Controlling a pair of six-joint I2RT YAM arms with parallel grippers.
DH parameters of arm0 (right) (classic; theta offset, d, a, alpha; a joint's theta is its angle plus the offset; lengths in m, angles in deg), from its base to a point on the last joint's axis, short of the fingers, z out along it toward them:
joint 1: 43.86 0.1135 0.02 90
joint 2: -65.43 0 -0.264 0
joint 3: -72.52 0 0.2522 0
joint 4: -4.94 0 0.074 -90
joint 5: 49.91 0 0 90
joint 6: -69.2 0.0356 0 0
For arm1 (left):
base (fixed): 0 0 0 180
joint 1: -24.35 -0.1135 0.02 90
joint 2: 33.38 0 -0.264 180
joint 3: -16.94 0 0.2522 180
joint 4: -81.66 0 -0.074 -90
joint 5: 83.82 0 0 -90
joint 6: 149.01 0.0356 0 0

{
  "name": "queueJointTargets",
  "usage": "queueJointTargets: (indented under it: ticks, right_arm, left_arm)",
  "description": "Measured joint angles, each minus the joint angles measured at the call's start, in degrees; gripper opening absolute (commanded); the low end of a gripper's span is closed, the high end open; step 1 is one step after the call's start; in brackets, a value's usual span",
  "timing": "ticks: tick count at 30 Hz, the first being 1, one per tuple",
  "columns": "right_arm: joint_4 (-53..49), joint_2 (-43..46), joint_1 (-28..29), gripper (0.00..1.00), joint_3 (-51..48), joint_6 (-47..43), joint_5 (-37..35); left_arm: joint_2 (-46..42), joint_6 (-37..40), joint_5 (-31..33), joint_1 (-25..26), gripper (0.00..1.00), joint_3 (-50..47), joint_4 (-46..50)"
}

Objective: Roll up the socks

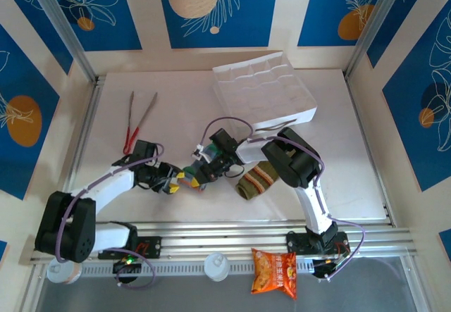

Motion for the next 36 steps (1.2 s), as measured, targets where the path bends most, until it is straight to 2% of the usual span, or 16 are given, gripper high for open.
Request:
queueJointTargets:
  ticks: [7, 15, 19, 23, 26, 32, 36]
  right_arm:
    - [-2.32, -0.90, -0.22, 0.00, 1.33, 0.37, 1.29]
    - [-6.47, -1.07, 0.02, 0.00, 2.86, -1.03, 1.51]
    - [-11.56, -0.66, 1.11, 0.09, 5.33, -5.62, -1.31]
    - [-15.34, 1.60, 3.52, 0.25, 6.36, -11.65, -7.63]
    - [-14.36, 5.44, 6.27, 0.36, 3.80, -15.82, -14.10]
    - [-5.49, 16.24, 11.26, 0.48, -7.96, -21.35, -31.08]
    - [-0.24, 23.21, 14.86, 0.52, -15.58, -25.75, -42.60]
  left_arm:
    - [6.05, 0.04, 0.07, 3.17, 0.45, 0.02, -4.22]
    - [10.99, 0.61, -0.20, 3.96, 0.25, 3.61, -1.03]
    - [11.96, 2.05, 0.50, 4.37, 0.16, 5.86, 2.62]
    - [11.58, 2.54, 1.66, 5.35, 0.07, 6.40, 5.03]
    - [11.45, 2.34, 2.05, 6.21, 0.00, 6.75, 6.88]
    - [13.49, 1.90, 1.70, 8.22, 0.00, 9.31, 11.67]
    - [14.78, 0.79, 1.92, 8.85, 0.00, 10.78, 13.40]
